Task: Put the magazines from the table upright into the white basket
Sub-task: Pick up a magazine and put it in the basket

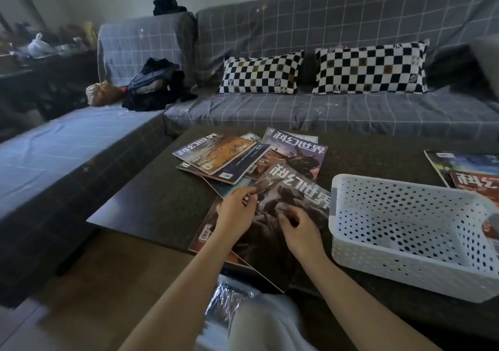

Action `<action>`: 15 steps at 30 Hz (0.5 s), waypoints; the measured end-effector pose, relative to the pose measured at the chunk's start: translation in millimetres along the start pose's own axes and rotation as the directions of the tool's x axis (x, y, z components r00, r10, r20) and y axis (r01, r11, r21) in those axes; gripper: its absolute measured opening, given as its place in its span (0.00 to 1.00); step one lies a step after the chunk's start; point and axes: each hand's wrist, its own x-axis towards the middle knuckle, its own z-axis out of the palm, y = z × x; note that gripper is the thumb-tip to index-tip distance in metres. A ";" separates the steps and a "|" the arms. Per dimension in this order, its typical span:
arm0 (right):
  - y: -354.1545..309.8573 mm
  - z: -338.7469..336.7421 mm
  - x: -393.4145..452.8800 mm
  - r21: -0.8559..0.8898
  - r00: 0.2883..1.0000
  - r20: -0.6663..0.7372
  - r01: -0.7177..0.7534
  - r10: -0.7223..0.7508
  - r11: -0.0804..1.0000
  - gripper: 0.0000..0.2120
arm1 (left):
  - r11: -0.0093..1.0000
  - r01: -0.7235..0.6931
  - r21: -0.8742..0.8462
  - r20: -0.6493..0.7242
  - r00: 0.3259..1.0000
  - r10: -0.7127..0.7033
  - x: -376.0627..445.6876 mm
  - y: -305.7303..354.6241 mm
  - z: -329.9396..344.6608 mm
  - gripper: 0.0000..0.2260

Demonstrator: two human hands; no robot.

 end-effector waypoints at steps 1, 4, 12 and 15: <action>0.8 0.4 0.7 -0.030 1.000 -0.006 0.017 -0.017 0.999 0.20 | 1.000 0.002 0.016 -0.004 1.000 -0.002 3.6 -2.7 0.9 0.14; 4.6 3.2 0.6 -0.057 0.997 0.005 0.073 -0.073 0.996 0.21 | 0.999 0.039 -0.016 0.010 0.999 -0.039 11.6 -8.6 -0.2 0.17; 9.9 5.1 4.2 -0.005 0.997 0.014 0.071 -0.071 0.997 0.24 | 0.991 0.128 0.026 -0.015 0.992 -0.128 17.2 -11.0 -4.0 0.12; 7.1 4.9 3.5 -0.051 0.996 -0.023 0.087 -0.088 0.995 0.32 | 0.987 0.137 -0.081 -0.064 0.988 -0.143 11.1 -9.3 -10.6 0.10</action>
